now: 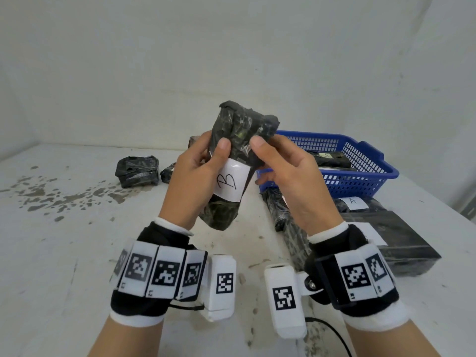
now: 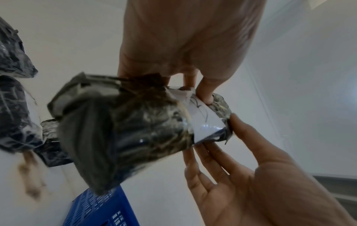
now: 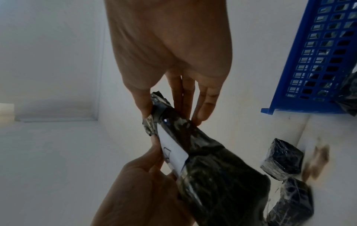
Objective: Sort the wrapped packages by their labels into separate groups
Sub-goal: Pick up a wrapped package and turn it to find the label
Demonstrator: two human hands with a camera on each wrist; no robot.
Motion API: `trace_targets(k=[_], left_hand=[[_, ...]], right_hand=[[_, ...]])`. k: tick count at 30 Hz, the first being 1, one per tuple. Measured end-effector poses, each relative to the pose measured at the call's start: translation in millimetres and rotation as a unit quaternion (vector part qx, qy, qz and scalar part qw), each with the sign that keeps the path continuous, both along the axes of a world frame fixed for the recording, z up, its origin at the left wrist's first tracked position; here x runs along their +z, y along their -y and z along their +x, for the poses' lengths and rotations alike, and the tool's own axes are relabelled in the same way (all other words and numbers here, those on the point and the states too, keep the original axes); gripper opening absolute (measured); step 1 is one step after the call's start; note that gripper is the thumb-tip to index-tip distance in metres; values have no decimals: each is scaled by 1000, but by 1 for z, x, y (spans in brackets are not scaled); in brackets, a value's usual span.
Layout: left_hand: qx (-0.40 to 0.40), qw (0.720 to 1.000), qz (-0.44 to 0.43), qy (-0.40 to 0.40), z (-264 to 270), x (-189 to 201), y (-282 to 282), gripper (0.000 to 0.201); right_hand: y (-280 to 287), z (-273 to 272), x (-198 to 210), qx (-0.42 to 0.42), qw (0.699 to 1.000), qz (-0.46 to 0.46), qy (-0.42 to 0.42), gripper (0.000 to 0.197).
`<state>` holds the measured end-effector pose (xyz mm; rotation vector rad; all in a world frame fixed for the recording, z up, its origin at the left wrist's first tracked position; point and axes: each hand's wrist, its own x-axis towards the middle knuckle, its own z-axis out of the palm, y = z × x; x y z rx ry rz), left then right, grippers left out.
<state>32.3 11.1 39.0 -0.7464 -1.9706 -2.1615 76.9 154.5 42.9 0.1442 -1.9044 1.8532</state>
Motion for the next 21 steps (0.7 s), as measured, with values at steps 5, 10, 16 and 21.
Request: trace_targets(k=[5,10,16,21], left_hand=[[41,997,-59,-20,-2,-2,1,28],[85,989,-99,72,-12,-7,5,73],[105,989,57,90,-11,-2,7,64],[107,991,65,56,-12,0,10,76]], right_hand=[[-7,-4,-2,-7,999,-30,-34,56],[-10,-4,1,13,988,-119,-99,54],[-11,-7,-1,-55,992,-107,-44,38],[-13,-6,-3,-47,997,-56,-34,66]])
